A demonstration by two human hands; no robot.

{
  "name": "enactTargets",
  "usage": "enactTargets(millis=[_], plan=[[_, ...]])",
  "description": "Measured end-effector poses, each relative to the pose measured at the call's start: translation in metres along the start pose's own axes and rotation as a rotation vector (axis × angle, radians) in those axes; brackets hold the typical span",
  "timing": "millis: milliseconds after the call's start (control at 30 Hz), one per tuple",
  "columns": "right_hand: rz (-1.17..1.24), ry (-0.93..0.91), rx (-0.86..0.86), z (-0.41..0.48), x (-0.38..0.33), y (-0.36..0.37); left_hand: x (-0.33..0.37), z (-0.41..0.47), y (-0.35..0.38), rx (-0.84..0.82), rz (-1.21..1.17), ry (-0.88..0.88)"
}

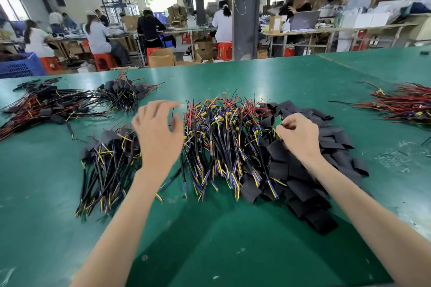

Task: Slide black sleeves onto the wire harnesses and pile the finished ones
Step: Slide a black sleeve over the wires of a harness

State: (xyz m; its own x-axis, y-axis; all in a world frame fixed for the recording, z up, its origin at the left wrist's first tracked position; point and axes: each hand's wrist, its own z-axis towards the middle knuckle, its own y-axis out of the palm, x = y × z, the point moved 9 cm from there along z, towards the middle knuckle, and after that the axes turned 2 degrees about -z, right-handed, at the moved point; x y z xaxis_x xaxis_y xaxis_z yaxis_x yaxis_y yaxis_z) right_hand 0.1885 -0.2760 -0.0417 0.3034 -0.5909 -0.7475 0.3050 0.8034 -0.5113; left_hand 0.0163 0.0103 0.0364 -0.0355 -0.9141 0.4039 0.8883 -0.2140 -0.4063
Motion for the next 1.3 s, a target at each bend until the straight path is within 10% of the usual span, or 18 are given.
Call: enactTargets(millis=[367, 533, 700, 867, 967, 1067, 1300], plan=[[0.638, -0.260, -0.130, -0.020, -0.052, -0.002, 0.120, 0.003, 0.159, -0.767, -0.543, -0.387], [0.393, -0.208, -0.301, -0.015, -0.048, -0.005, 0.106, 0.011, 0.172, -0.650, -0.853, -0.635], [-0.305, -0.187, -0.870, -0.035, -0.014, 0.016, 0.094, 0.035, 0.141, -0.407, -0.972, -0.643], [-0.332, -0.218, -0.841, -0.040, -0.016, 0.017, 0.107, 0.087, 0.058, 0.023, -1.200, -0.441], [-0.437, -0.203, -0.846, -0.037, -0.009, 0.011, 0.124, 0.120, -0.013, 0.179, -0.891, -0.057], [-0.426, -0.144, -0.909, -0.041, -0.003, 0.011, 0.150, 0.119, -0.027, -0.032, -0.300, 0.334], [-0.369, -0.236, -0.837, -0.034, -0.010, 0.011, 0.074, 0.016, 0.047, -0.534, 0.113, 0.403]])
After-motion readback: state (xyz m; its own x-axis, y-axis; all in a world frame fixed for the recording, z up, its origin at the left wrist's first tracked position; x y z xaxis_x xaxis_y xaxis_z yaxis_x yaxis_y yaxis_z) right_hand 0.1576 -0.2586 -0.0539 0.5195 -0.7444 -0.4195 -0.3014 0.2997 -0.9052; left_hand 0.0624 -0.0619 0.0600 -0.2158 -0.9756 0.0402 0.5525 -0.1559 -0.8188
